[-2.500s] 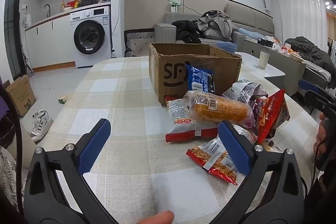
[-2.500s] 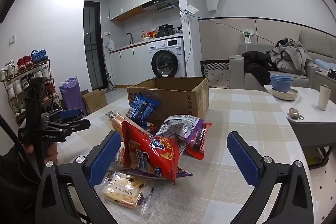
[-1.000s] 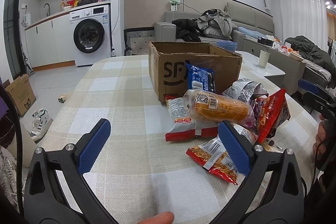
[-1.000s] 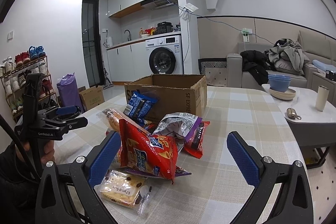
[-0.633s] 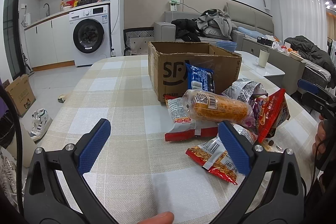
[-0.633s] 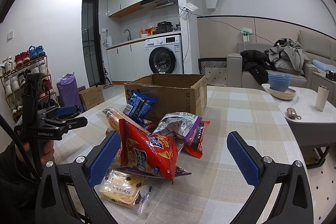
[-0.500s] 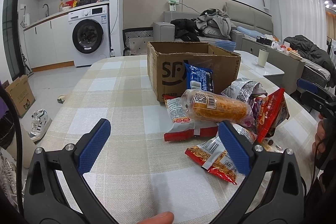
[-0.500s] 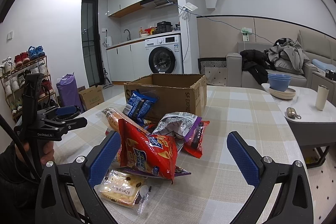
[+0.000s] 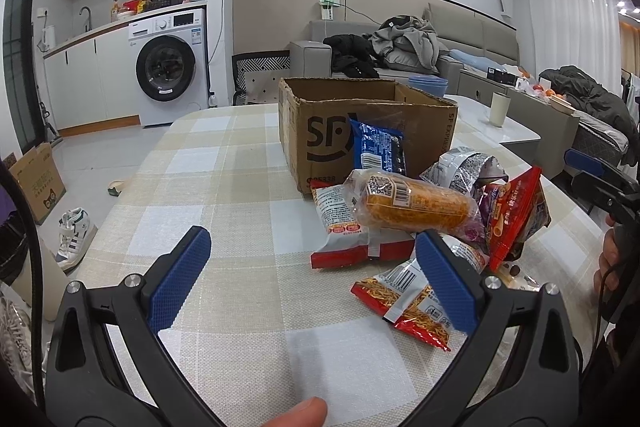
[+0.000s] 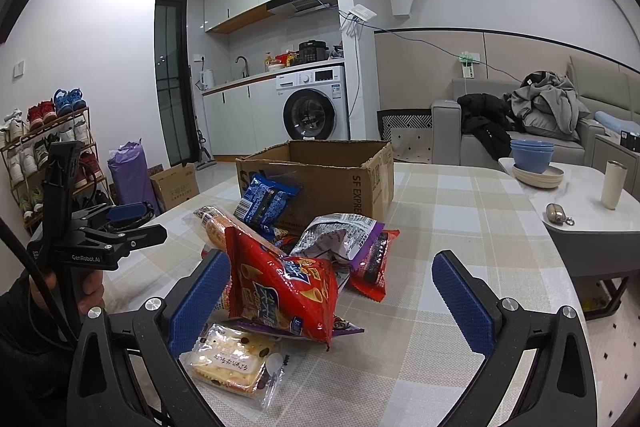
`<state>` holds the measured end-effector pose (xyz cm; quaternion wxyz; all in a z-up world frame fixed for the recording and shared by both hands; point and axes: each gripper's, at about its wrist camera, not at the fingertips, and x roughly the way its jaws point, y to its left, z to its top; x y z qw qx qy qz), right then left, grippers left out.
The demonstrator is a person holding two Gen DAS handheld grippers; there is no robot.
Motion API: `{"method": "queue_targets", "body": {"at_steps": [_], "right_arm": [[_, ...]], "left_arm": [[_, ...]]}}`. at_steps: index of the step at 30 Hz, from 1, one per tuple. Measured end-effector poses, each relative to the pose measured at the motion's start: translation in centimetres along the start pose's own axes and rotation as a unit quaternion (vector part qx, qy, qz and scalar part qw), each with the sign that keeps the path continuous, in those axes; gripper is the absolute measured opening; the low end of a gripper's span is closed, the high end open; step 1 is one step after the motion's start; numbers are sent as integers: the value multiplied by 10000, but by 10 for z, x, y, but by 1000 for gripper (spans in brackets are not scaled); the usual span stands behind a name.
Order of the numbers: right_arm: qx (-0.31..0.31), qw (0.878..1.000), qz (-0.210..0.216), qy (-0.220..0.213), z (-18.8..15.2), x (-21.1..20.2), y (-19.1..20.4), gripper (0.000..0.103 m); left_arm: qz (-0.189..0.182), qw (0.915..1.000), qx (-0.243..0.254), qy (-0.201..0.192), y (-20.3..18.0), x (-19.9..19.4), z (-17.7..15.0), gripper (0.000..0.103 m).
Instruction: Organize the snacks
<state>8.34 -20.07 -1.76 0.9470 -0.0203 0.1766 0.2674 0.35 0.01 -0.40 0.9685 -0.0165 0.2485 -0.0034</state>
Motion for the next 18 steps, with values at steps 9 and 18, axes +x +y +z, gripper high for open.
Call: {"method": "queue_targets", "body": {"at_steps": [9,18], "right_arm": [[-5,10000,0,5,0,0,0,103],[52,9999,-77,54,-2,3,-3,103]], "left_arm": [[-13,10000,13,8,-1,0,0,102],[-21,10000,45,48,-4,2,-2,102]]}}
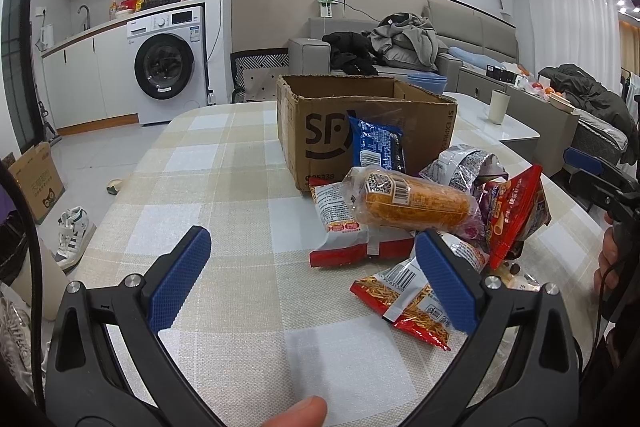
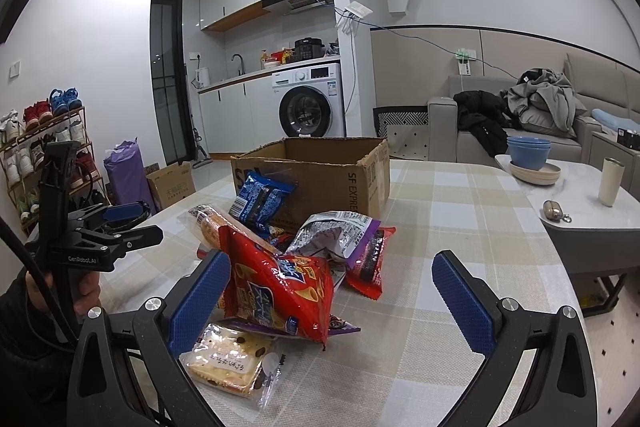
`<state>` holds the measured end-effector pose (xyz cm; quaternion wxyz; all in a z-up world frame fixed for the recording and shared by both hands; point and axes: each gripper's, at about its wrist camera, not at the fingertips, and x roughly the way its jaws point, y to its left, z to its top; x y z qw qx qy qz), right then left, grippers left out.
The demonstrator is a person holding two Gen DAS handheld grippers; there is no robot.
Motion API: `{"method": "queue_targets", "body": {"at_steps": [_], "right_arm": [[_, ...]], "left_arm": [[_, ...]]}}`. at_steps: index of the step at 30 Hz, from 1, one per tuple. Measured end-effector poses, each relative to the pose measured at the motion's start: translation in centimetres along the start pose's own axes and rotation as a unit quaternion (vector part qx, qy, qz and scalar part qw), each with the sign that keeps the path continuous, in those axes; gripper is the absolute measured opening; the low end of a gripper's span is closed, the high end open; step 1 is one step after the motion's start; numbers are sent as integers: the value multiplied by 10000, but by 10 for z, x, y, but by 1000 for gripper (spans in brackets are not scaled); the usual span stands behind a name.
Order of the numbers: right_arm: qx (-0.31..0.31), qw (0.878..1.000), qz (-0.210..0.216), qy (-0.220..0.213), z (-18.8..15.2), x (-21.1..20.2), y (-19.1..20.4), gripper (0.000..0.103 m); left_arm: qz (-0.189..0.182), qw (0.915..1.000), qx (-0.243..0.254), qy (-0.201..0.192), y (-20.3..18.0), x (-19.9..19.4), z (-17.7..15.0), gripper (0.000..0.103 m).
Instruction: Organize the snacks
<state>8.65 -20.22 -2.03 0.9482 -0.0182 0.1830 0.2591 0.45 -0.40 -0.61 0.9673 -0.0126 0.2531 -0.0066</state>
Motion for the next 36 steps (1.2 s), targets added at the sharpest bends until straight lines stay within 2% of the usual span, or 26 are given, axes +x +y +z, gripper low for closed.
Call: {"method": "queue_targets", "body": {"at_steps": [8,13,16,22,28,36], "right_arm": [[101,9999,31,119,-1,2,-4,103],[115,9995,-35,279,3,8,-4,103],[218,9987,128,446,4,15,-5,103],[334,9941,559,872,3,31,-1,103],[414,9854,957,1343,1,52,8,103],[408,9808,953,1649,-1,77,17,103]], "left_arm": [[-120,9997,-199,-57,1,1,5,102],[-62,9997,-247,-41,1,3,10,102],[-79,9997,-234,-16,0,5,12,102],[-184,9998,-86,85,-10,13,13,102],[-487,9980,219,338,-27,22,11,102],[-843,9924,558,706,-43,34,8,102]]}}
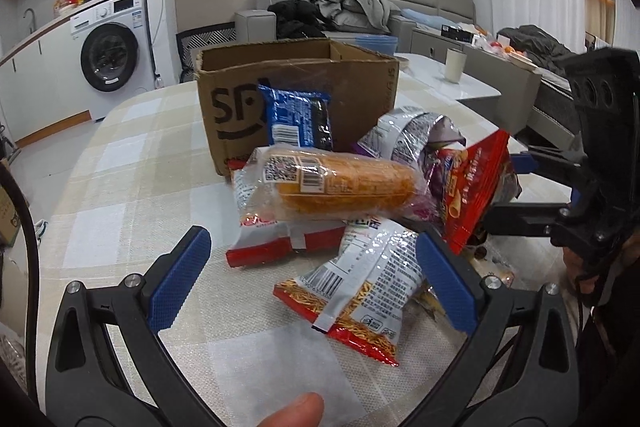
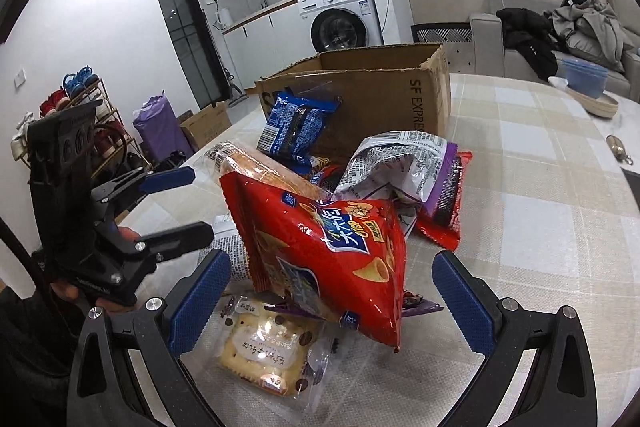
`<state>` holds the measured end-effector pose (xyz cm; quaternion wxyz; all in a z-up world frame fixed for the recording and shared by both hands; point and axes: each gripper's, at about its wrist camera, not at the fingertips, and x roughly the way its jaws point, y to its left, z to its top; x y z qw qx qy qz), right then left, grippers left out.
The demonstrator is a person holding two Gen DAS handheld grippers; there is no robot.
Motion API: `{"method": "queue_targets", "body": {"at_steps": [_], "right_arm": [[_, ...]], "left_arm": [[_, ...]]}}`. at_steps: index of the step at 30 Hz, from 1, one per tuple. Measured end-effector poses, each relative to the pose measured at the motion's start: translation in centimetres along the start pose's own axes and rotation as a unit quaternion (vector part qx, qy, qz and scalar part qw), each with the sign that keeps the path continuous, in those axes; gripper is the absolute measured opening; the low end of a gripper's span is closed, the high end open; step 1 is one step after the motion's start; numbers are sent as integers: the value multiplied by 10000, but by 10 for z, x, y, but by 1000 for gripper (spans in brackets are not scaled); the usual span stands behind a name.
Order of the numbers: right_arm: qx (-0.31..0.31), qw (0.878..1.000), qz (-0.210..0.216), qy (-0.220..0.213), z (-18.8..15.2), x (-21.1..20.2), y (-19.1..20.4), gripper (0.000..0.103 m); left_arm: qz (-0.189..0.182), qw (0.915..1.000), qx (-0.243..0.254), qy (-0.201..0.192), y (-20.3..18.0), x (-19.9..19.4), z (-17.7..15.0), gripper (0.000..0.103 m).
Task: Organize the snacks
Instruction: 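Grasp the red chip bag with the right tool while the left tool grasps the white-and-red noodle snack bag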
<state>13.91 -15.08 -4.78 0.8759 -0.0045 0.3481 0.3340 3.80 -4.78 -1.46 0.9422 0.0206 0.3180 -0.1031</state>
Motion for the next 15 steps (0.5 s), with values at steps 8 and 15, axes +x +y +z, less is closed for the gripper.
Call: {"method": "queue_targets", "body": {"at_steps": [8,15], "right_arm": [[64,9997,123,176,3,11,-2,93],[144,9997,170,141,1,9,-6,75]], "left_arm": [[-129,9997,77,193,-3,9,0,102],[-499,9980,67,379,-1,15,-1,98]]}}
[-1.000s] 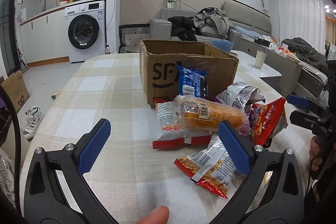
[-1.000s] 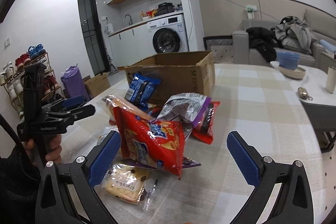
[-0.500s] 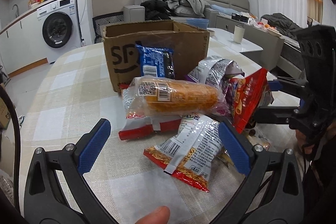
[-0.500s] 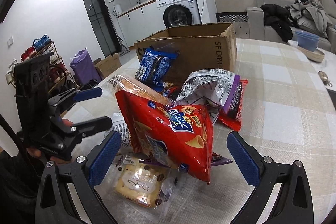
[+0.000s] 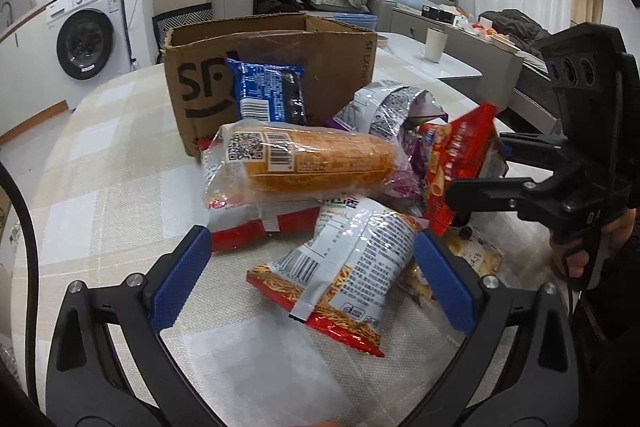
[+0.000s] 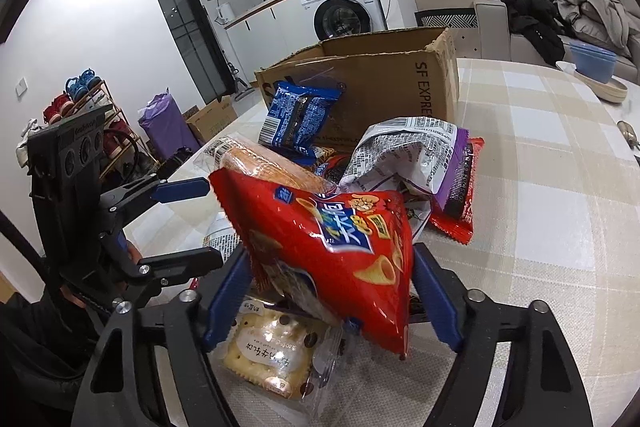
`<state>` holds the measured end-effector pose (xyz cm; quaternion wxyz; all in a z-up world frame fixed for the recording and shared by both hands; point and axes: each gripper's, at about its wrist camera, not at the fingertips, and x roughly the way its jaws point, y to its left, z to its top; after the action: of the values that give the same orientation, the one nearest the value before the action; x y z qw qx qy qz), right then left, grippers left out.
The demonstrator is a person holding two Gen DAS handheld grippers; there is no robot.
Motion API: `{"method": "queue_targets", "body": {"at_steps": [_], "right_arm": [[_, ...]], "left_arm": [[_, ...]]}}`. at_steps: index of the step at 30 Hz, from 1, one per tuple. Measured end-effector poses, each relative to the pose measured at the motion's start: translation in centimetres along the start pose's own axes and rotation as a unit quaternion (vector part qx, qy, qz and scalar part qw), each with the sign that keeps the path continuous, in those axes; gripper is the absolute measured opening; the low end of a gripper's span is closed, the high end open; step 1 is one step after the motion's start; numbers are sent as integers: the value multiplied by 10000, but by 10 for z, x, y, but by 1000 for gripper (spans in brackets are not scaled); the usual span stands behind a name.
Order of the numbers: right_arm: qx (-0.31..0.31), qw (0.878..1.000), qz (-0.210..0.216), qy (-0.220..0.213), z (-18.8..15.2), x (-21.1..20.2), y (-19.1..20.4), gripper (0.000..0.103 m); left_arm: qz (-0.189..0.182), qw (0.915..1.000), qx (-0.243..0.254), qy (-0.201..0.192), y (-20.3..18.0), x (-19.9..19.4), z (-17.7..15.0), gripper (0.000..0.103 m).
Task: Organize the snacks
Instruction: 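Grasp the red chip bag with the right tool while the left tool grasps the white-and-red noodle snack bag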
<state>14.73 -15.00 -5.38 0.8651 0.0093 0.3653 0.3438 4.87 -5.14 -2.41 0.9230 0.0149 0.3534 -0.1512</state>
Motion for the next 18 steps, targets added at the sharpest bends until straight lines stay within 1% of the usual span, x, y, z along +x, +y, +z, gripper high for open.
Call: {"method": "queue_targets", "body": {"at_steps": [3,5,11,16,18], "right_arm": [[-5,10000,-50,-67,-1,-4,0,60],[44,9999,-54,-100,-1,-6,-3,54],[-35,9997,-22,-225,-3,-12,0,50],[-92,9994,-27,-333,-5,-17,2,50],[-117,9992,-26,-390,-5,-20,3,50]], "left_arm": [[-141,9998,97,57,-2,3,0,92],[-217,9996,171,87,-6,4,0,90],[-411,9983,388,125,-12,7,1,86],[-497,9974,464,225,-17,10,0,83],[-510,9973,449,293,-18,14,0,79]]}}
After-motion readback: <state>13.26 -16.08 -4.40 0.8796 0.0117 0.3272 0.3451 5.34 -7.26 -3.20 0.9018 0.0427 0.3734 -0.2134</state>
